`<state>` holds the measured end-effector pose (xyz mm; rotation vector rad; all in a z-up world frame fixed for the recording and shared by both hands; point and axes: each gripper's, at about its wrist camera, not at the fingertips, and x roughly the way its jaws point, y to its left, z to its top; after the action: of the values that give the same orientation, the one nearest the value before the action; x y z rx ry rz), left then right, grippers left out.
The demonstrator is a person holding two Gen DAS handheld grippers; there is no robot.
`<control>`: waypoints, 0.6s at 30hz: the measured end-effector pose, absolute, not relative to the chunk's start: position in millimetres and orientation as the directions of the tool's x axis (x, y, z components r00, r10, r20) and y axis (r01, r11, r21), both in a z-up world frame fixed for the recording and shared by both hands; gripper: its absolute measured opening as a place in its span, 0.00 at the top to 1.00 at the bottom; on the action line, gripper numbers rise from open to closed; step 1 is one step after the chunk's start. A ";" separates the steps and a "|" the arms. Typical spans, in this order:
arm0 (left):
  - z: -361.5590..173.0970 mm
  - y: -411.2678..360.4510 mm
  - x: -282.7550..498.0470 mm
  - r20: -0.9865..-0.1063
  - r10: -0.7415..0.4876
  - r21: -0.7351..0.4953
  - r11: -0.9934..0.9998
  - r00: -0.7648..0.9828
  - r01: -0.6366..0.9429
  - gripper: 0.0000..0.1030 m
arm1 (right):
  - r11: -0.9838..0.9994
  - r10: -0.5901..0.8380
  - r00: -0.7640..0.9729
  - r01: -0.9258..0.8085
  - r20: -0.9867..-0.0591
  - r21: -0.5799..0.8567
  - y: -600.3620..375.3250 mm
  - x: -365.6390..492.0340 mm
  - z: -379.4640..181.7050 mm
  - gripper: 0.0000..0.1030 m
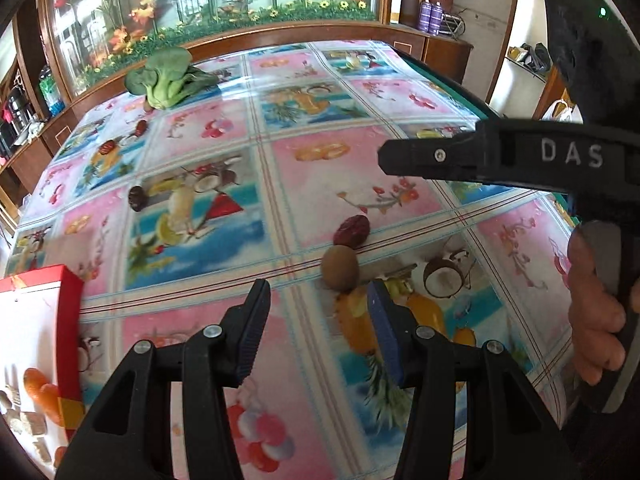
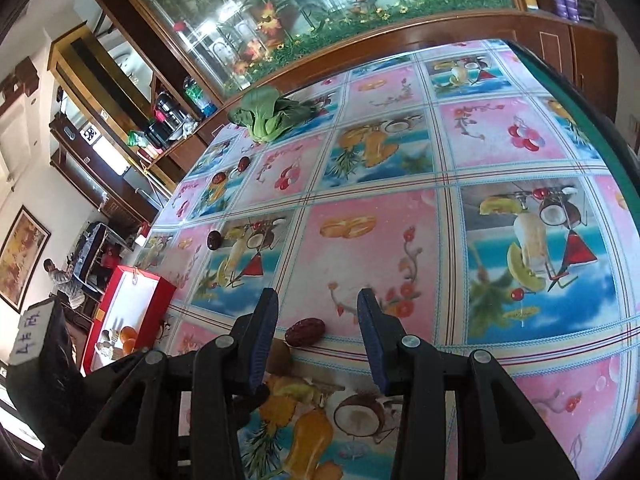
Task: Organize fruits
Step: 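Grasp a brown round fruit with the left tool while the right tool grasps a red-brown date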
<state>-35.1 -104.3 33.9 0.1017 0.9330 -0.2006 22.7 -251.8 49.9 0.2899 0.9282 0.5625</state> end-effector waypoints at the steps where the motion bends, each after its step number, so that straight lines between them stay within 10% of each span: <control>1: 33.2 -106.7 -35.0 -0.805 -0.126 0.004 0.976 0.579 0.219 0.49 | 0.819 0.574 0.465 -0.329 -0.674 0.470 -252.1 22.7 49.5 0.60; 18: 25.6 -121.1 -24.4 -0.809 -0.151 -0.015 0.971 0.568 0.237 0.78 | 0.823 0.567 0.434 -0.321 -0.700 0.468 -244.9 20.8 45.0 0.60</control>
<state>-24.4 -121.1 25.6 0.0987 0.9394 -0.2286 20.8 -244.9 45.0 0.2819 0.9758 0.5623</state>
